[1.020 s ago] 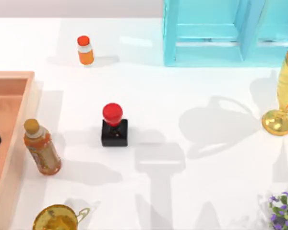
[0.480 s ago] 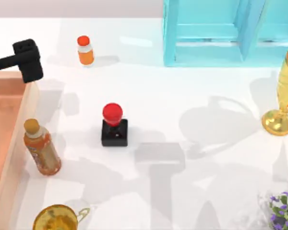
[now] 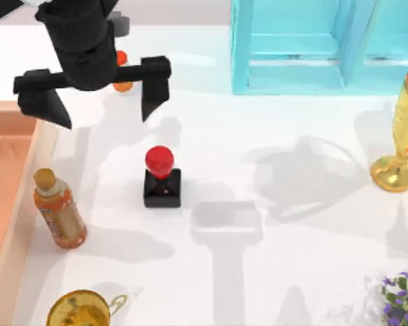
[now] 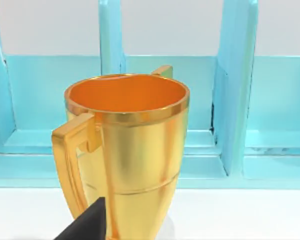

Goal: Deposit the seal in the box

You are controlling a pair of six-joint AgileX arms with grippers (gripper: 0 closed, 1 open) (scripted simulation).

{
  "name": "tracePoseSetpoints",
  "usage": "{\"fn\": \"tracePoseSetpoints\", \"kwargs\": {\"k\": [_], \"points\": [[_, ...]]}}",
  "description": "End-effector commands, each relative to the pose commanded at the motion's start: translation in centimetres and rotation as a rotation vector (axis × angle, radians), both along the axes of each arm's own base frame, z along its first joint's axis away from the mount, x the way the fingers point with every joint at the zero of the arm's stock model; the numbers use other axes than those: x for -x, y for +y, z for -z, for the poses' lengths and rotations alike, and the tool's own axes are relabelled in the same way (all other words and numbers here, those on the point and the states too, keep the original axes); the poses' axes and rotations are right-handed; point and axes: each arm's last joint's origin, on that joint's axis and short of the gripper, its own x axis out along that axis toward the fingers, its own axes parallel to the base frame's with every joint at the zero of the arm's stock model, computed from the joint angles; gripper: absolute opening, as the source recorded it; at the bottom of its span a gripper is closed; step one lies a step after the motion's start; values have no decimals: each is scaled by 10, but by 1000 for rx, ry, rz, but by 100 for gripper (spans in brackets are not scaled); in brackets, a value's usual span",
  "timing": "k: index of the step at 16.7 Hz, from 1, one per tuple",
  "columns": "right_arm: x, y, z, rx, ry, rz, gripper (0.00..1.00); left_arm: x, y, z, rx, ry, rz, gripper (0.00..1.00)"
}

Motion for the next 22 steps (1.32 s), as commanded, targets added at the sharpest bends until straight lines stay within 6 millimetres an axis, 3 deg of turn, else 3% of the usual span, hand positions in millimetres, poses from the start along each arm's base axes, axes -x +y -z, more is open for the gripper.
{"fn": "tracePoseSetpoints", "kwargs": {"k": [3, 6, 15, 22], "points": [[0, 0, 0, 0, 0, 0, 100, -6, -36, 5, -10, 67, 65, 100], [0, 0, 0, 0, 0, 0, 100, -7, -57, 9, -17, 105, 103, 100], [0, 0, 0, 0, 0, 0, 100, -8, -60, 14, -18, 112, 109, 100], [0, 0, 0, 0, 0, 0, 100, -9, -63, 91, -15, 107, 111, 100]]}}
